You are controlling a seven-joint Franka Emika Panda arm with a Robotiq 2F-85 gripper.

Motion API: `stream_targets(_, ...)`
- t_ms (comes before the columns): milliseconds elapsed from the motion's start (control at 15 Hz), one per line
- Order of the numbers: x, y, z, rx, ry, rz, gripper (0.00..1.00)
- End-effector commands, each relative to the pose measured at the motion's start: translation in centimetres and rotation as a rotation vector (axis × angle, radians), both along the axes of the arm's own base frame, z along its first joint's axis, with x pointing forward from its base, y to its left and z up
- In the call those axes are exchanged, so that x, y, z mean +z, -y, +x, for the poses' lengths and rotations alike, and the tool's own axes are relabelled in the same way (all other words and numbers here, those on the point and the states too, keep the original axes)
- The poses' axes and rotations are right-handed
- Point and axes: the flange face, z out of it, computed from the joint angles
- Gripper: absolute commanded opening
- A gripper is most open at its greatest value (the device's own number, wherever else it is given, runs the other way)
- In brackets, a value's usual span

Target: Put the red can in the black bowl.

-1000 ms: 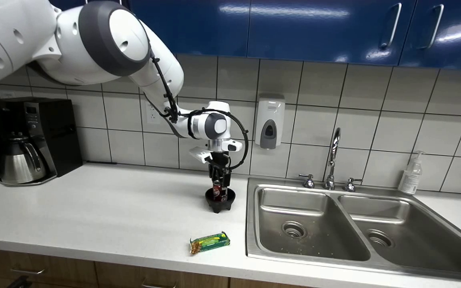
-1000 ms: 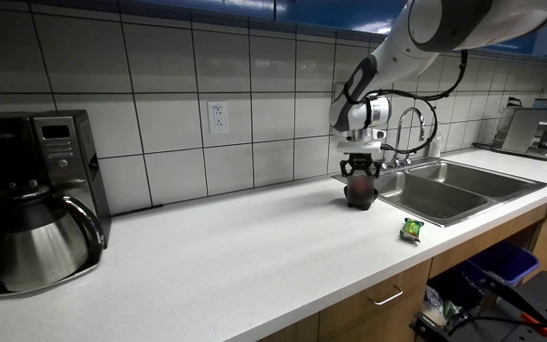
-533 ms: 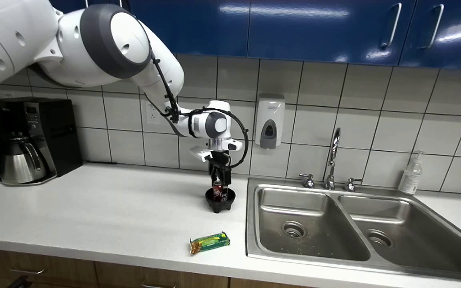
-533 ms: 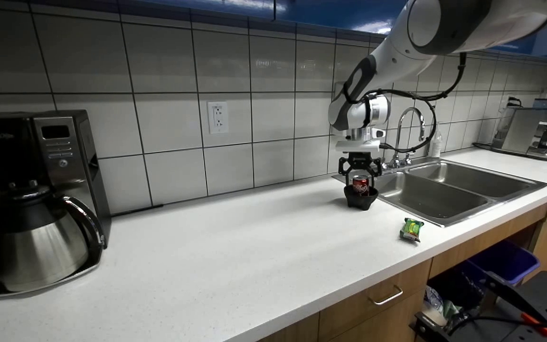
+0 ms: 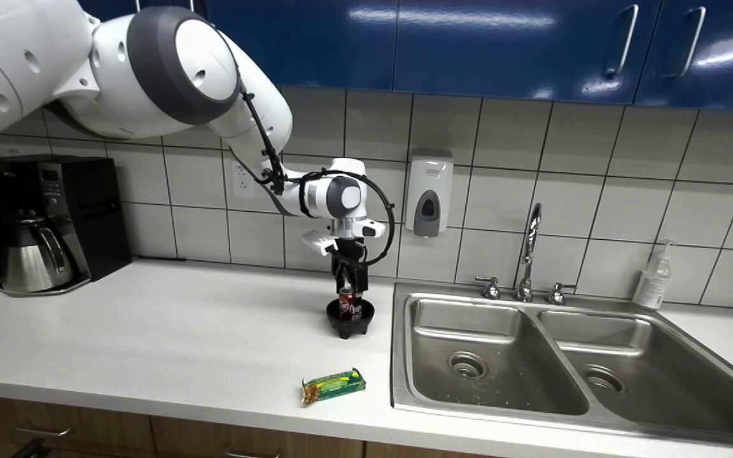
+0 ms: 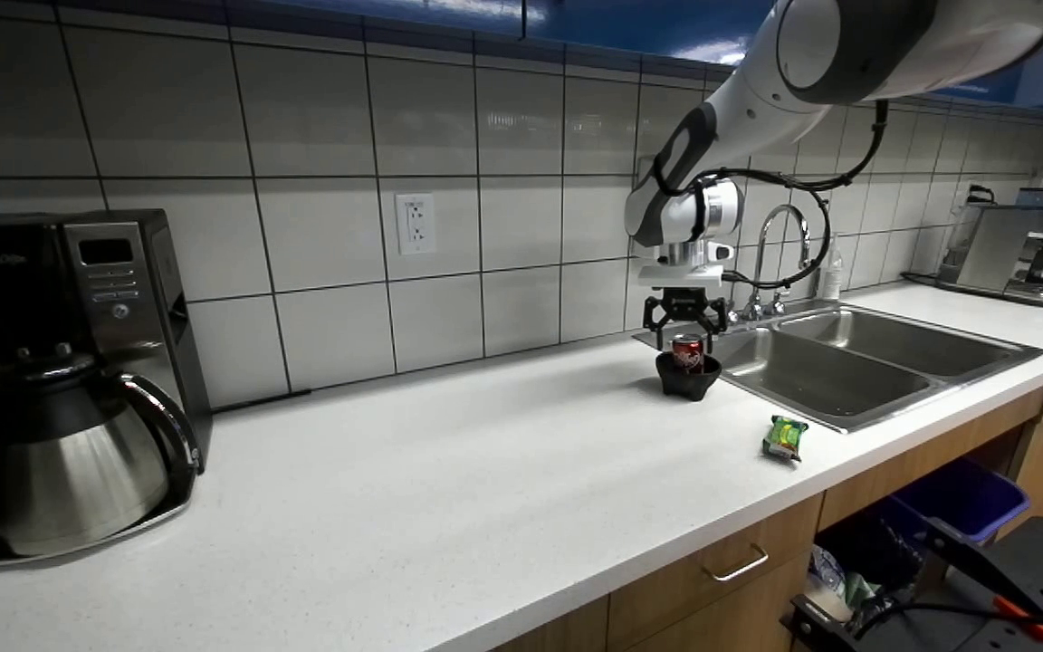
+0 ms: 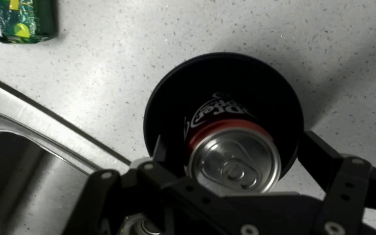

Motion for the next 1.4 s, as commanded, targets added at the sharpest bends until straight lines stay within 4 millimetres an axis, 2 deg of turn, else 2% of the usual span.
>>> stream_targets(0, 1.1, -0.7, 0.1, -0.008, 0.011, 0.006, 1.0)
stream_targets(600, 2.6, -2.0, -0.8, 0.023, 0.036, 0.012, 1.0)
stream_targets(1000, 4.1, -3.1, -3.1, 0.041, 0.043, 0.024, 1.0)
stream_targets(1333, 5.9, -4.7, -6.2, 0.082, 0.069, 0.042, 1.0)
